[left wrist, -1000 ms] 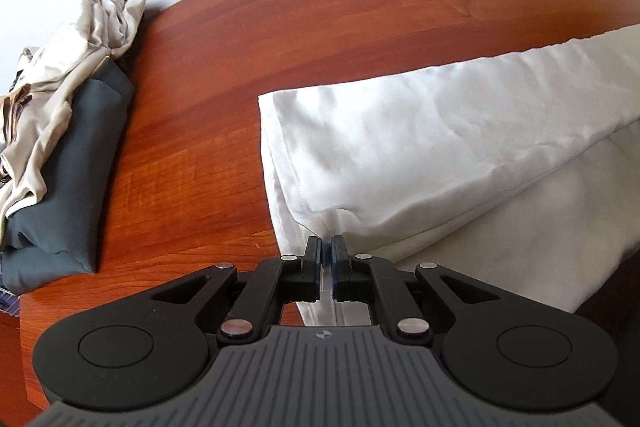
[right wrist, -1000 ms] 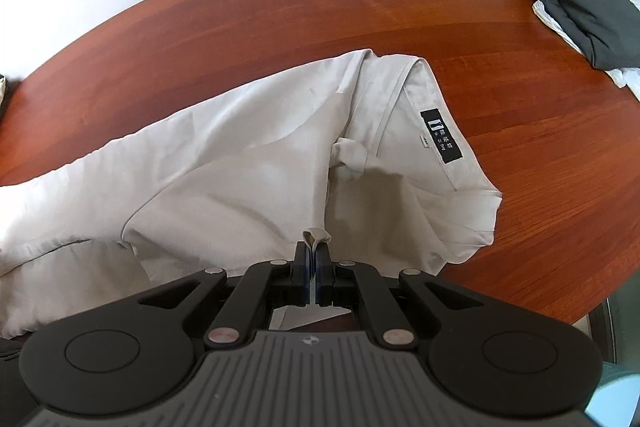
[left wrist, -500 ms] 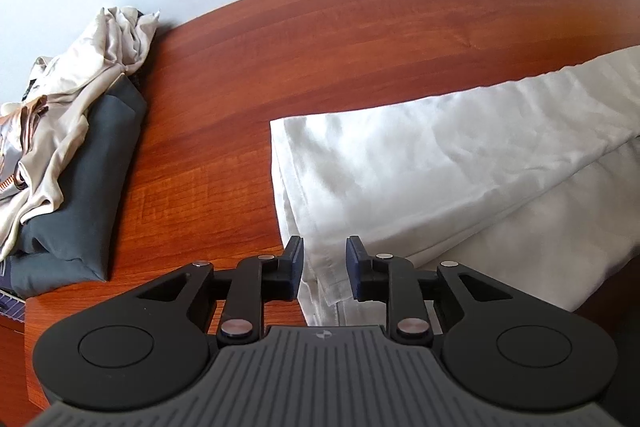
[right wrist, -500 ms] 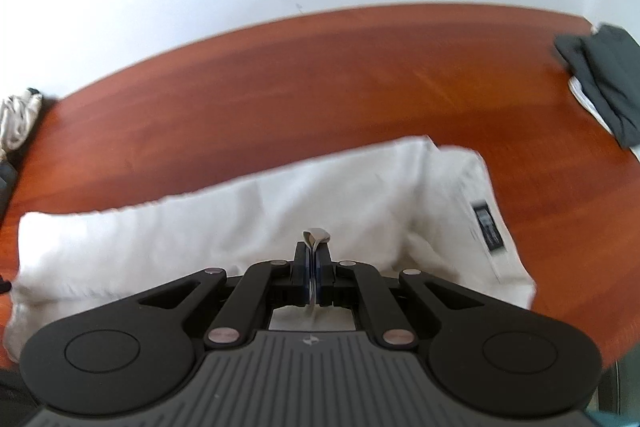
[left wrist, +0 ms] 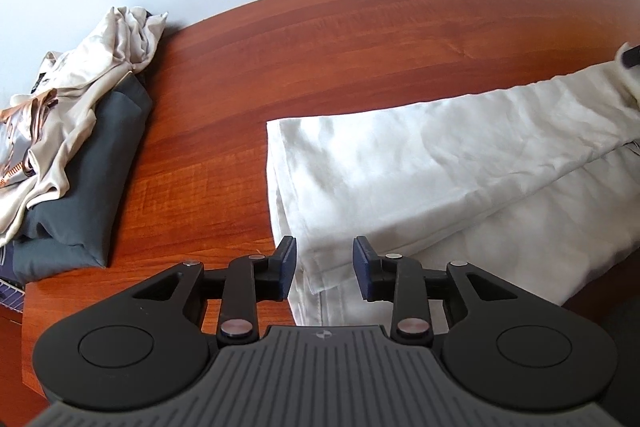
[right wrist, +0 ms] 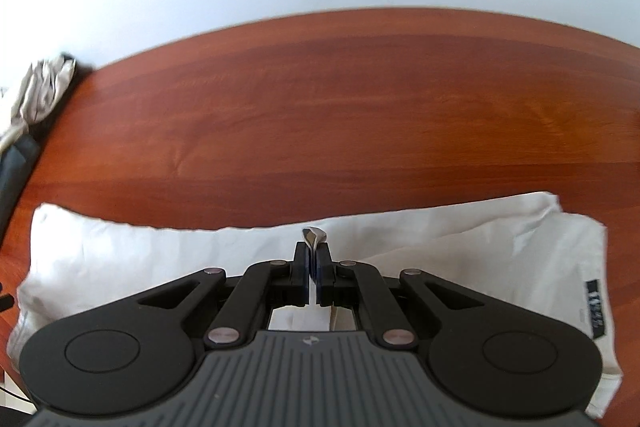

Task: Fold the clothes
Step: 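Lay the folded side down and open both grippers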

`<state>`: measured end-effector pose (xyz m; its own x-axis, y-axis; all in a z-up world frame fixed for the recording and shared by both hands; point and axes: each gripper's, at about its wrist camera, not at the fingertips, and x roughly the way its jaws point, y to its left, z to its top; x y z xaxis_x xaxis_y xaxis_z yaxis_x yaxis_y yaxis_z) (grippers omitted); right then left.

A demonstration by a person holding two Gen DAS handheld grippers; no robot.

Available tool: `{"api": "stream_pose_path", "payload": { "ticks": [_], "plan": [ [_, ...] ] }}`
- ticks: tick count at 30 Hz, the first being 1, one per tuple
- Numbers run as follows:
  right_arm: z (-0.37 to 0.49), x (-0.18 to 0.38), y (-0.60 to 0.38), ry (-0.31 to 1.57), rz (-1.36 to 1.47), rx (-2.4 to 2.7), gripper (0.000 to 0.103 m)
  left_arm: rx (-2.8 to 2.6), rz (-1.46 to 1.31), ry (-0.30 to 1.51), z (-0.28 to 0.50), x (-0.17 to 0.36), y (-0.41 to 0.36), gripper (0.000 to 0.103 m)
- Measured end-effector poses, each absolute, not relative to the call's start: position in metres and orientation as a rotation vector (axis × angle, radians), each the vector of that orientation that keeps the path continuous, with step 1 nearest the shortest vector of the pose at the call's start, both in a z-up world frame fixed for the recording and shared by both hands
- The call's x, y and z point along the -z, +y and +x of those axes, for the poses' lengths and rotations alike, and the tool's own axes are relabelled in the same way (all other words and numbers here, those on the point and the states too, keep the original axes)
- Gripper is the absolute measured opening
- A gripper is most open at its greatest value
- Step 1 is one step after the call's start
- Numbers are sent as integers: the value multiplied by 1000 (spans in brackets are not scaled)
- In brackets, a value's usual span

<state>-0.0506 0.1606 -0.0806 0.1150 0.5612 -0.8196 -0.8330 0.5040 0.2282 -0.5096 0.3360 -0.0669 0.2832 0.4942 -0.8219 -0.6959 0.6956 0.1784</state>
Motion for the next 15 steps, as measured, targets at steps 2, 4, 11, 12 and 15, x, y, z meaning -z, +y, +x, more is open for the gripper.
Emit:
{"api": "stream_pose_path", "payload": {
  "ticks": [2, 4, 11, 12, 15],
  "plan": [
    [-51, 87, 167, 1040, -341, -1063, 12, -799, -232, 1004, -507, 67, 334, 37],
    [-51, 89, 169, 1047, -356, -1075, 20, -790, -229, 1004, -504, 68, 331, 38],
    [-57, 61, 151, 991, -308, -1126, 42, -736, -217, 993, -490, 66, 327, 39],
    [-57, 55, 144, 981, -299, -1121, 42, -728, -215, 991, -488, 66, 327, 39],
    [-55, 46, 132, 971, -304, -1100, 42, -684, -209, 981, -476, 62, 323, 39]
  ]
}}
